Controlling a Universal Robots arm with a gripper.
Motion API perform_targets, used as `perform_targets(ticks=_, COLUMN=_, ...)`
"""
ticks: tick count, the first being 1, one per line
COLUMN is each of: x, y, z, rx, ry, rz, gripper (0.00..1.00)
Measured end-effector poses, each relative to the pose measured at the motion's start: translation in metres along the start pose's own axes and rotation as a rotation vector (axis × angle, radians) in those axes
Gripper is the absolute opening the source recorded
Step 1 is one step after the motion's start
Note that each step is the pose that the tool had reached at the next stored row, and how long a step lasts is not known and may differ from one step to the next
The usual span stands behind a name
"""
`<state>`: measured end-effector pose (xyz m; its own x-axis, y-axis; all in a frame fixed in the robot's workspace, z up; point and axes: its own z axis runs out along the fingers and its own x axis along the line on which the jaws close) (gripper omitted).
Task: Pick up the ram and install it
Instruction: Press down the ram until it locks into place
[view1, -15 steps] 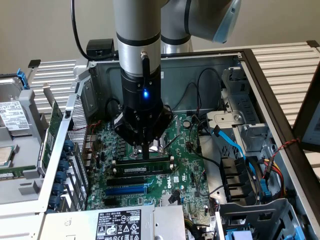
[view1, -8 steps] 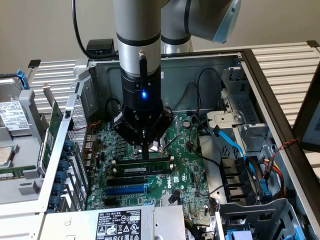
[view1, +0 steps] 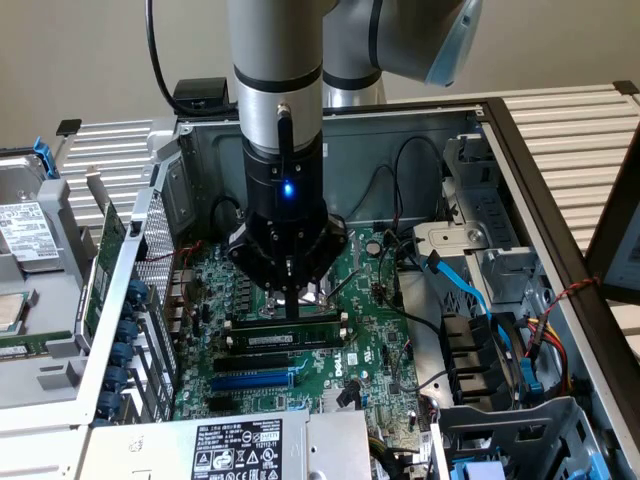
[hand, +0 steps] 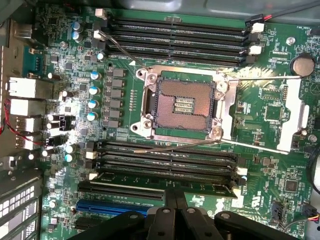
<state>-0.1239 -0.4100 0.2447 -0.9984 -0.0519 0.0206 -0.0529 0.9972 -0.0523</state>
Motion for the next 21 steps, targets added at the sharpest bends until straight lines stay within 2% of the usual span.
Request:
perform_targets(ticks=4, x=-0.004, y=-0.0002, z=0.0007, rx=0.0016, ry=-0.001, rz=0.009, gripper=0.11)
perform_targets(ticks=5, x=-0.006, y=-0.0003, z=0.0008, rx=0.0016, ry=-0.0028, rz=0.01, gripper=0.11)
perform_targets(ticks=7, x=-0.009, y=-0.0004, z=0.0009, rx=0.002, ry=-0.0108, rz=0.011, gripper=0.11)
perform_targets(ticks=9, x=-0.012, y=-0.0006, z=0.001, rx=0.0026, ry=-0.0229, rz=0.012, gripper=0.11)
perform_targets(ticks=11, x=-0.016, y=-0.0008, z=0.001, rx=0.0032, ry=-0.038, rz=0.013, gripper=0.11)
perform_targets(ticks=16, x=-0.022, y=-0.0011, z=0.0014, rx=0.0049, ry=-0.0823, rz=0.015, gripper=0.11)
perform_targets(ticks=18, x=-0.023, y=-0.0015, z=0.0027, rx=0.0057, ry=-0.0897, rz=0.017, gripper=0.11)
perform_targets(ticks=21, x=-0.023, y=-0.0019, z=0.0061, rx=0.0059, ry=-0.0969, rz=0.019, gripper=0.11)
